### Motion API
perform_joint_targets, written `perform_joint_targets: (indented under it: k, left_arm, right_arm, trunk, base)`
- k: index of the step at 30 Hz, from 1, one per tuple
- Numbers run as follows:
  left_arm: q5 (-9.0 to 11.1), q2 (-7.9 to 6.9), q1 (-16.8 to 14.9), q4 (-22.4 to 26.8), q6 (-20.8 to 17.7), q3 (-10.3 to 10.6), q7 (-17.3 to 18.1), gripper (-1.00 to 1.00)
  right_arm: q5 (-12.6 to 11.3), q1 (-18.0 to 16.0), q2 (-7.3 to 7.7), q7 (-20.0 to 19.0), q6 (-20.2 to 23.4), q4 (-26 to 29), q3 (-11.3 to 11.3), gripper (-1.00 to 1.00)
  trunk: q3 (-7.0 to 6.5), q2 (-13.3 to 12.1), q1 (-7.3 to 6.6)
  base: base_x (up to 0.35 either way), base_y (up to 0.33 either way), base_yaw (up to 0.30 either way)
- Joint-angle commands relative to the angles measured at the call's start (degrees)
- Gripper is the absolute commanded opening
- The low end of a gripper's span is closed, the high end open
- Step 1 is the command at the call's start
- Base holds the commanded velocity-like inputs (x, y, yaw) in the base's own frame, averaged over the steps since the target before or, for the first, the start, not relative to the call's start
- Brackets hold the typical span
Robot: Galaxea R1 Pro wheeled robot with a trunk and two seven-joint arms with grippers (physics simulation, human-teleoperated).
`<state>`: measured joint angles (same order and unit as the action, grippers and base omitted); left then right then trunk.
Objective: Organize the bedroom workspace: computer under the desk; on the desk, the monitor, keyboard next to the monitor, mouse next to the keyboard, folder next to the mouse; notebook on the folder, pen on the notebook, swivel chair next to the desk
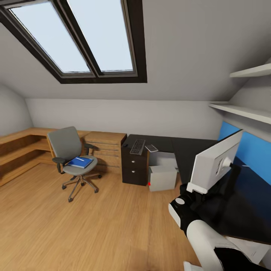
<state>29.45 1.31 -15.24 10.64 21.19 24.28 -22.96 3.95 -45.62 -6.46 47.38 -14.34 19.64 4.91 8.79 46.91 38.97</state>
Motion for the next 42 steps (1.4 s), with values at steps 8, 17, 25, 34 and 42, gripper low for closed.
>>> perform_joint_targets:
  k: [8,17,25,34,42]
  left_arm:
    - [0.4,0.01,0.0,0.0,0.2,0.5,-0.3,1.0]
    - [0.4,0.01,0.0,0.0,0.2,0.4,-0.3,1.0]
    - [0.4,0.01,0.0,0.0,0.2,0.5,-0.3,1.0]
    - [0.3,0.01,0.0,0.0,0.1,0.6,-0.3,1.0]
    - [0.3,0.01,0.0,0.0,0.1,0.6,-0.3,1.0]
  right_arm:
    - [0.4,0.0,-0.35,-2.9,-0.4,-0.4,0.4,1.0]
    - [0.5,0.0,-0.43,-6.0,-0.4,-0.7,0.2,1.0]
    - [0.6,0.1,0.02,-6.4,-0.5,-0.7,0.2,1.0]
    - [0.5,0.1,2.39,-11.5,-2.1,-0.7,0.3,1.0]
    - [0.4,0.1,3.97,-12.4,-4.5,-0.8,0.3,1.0]
  trunk:
    - [0.09,0.1,-0.01]
    - [0.09,0.1,-0.01]
    - [0.09,0.1,-0.01]
    - [0.09,0.1,-0.01]
    - [0.09,0.1,-0.01]
  base:
    - [-0.282,-0.108,0.0]
    - [-0.095,-0.035,0.0]
    - [-0.119,-0.121,0.0]
    - [-0.186,-0.271,0.0]
    - [-0.175,-0.296,0.0]
